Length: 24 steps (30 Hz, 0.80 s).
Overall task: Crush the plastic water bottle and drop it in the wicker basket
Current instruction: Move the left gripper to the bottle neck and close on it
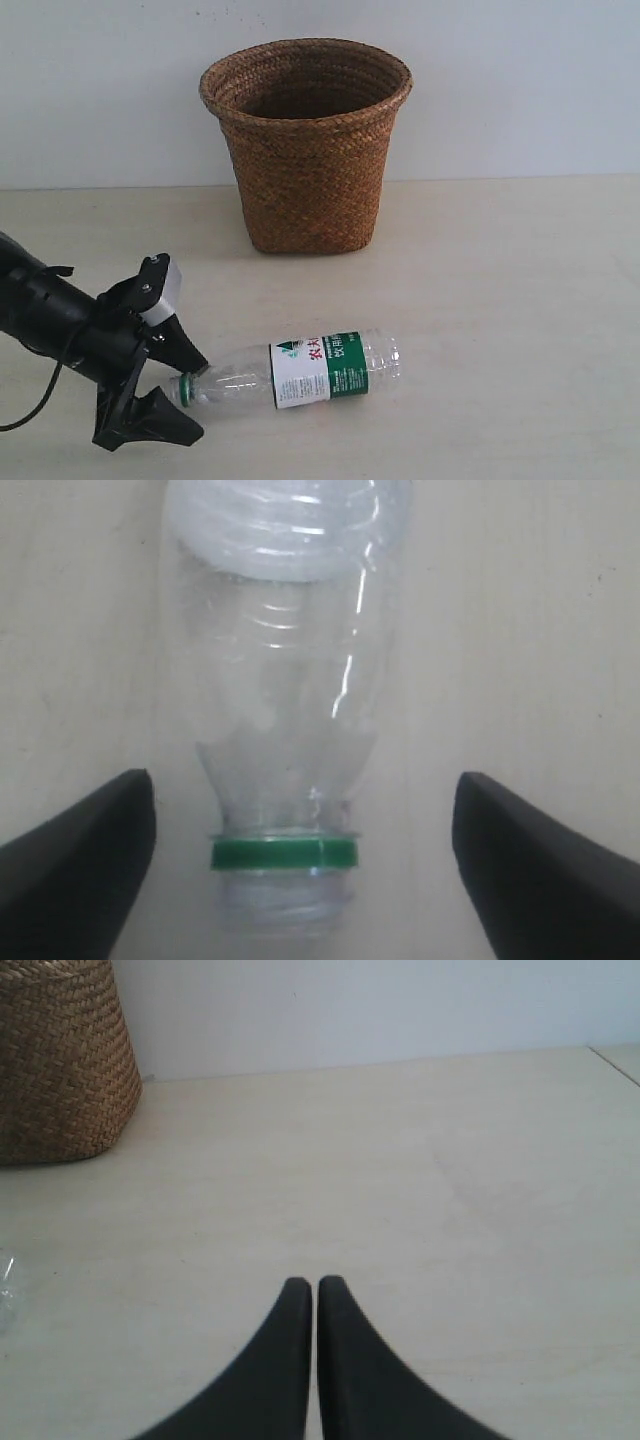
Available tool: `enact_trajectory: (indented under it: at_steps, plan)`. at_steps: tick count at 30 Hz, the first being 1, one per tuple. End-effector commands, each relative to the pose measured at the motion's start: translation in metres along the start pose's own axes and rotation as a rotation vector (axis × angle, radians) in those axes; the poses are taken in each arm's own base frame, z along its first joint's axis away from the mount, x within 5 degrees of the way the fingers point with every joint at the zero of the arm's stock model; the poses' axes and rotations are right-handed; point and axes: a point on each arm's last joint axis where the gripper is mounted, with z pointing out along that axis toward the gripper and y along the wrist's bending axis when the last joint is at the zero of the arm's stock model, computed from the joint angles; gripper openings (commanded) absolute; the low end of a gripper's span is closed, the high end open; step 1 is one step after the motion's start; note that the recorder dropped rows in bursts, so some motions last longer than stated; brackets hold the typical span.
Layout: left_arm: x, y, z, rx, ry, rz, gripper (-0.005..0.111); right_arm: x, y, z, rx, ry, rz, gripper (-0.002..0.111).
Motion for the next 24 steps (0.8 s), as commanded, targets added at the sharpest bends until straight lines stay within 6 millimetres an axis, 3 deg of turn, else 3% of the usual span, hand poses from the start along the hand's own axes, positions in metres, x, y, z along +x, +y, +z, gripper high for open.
enact_trajectory:
  at_steps: [1,8,12,19,24]
  plan:
    - [0.000,0.004,0.003,-0.034,0.004,-0.015,0.068,-0.001,0.000,0.000,0.002,-0.013,-0.010,0.000]
    - [-0.008,0.011,0.000,-0.078,-0.061,-0.070,0.023,-0.001,0.000,0.000,0.002,-0.013,-0.010,0.000]
    - [-0.011,0.013,-0.002,-0.086,-0.066,-0.059,0.006,-0.001,0.000,0.000,0.002,-0.013,-0.010,0.000]
    - [-0.011,0.024,-0.008,-0.098,0.033,0.085,0.004,-0.001,0.000,0.000,0.002,-0.013,-0.010,0.000]
    - [-0.011,0.019,-0.009,-0.050,0.047,0.126,0.004,-0.001,0.000,0.000,0.002,-0.013,-0.010,0.000]
